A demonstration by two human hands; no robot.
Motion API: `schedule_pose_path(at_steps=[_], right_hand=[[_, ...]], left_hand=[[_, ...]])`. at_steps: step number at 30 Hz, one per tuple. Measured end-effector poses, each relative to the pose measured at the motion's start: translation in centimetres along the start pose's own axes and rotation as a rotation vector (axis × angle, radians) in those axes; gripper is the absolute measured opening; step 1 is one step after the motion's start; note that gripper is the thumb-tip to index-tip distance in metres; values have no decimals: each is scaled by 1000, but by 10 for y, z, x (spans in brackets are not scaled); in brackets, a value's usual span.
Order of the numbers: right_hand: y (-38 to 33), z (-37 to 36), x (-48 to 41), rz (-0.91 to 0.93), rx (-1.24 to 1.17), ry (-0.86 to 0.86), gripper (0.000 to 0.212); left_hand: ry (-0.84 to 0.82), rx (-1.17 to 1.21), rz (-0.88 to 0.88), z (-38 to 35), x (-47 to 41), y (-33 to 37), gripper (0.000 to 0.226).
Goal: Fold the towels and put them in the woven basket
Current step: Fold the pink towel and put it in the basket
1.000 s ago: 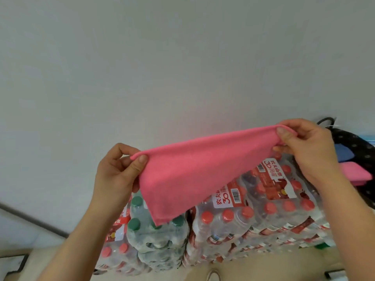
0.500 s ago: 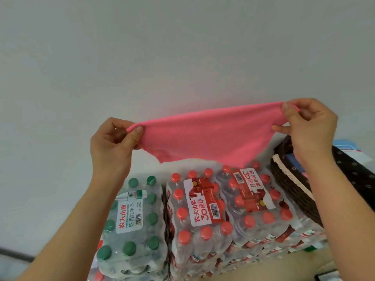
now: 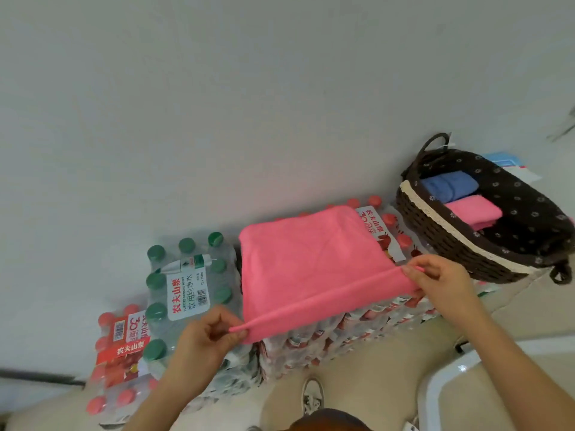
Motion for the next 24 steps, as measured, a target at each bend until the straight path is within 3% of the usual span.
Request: schedule_pose_path(at_steps=[9, 18, 24], right_hand=[[10, 3, 0, -34, 286, -112, 11], [-29, -4, -55, 69, 78, -28, 3], [-37, -26, -104, 188, 184, -36, 3]], left_hand=[[-194, -22, 5, -19, 1, 3, 15], [140, 186, 80, 17, -61, 39, 7], [288, 22, 111, 23, -116, 42, 7]])
Point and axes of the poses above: each hand's wrist, its own x-axis away from the middle knuckle, its own z-axis out of the back of the hand, y = z × x, the point moved 6 cm from there along -x, towards the middle knuckle, and after that the axes turned 15 degrees about -x, right-handed, at the moved point
